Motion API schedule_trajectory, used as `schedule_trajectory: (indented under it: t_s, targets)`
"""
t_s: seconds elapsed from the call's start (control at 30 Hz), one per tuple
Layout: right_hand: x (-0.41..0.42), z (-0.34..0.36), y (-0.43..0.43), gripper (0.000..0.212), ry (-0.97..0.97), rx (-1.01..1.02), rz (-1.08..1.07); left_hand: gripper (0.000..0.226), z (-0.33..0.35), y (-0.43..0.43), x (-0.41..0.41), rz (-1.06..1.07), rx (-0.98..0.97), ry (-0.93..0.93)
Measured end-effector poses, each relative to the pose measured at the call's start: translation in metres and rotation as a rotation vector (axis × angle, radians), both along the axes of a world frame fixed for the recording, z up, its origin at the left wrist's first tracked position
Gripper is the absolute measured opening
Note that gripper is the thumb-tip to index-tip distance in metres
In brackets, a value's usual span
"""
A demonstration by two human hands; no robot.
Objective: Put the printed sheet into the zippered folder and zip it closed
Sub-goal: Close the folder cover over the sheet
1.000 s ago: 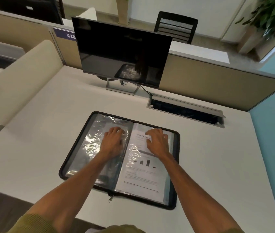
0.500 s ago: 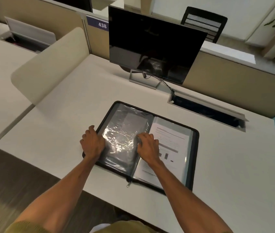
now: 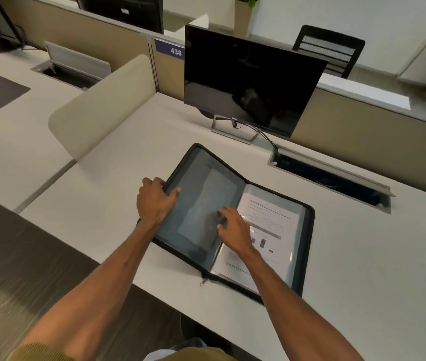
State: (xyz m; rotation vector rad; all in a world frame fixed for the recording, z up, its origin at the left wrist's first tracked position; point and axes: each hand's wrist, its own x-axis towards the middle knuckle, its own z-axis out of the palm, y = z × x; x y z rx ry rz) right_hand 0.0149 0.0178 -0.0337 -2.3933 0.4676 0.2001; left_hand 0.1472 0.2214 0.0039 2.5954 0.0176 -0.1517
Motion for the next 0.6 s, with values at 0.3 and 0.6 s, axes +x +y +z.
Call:
schedule_trajectory:
  t_s: [0.3,0.6]
  targets:
    - [-0.025,0.030,0.002,0.046,-0.153,0.223,-0.098,0.047,0.051,-0.034,-0.038,-0.121,0.032,-0.131]
    - [-0.042,0.082,-0.023,0.030,-0.373,0.547,-0.271,0.063,0.086,-0.089,-0.081,-0.398,-0.250,0.022]
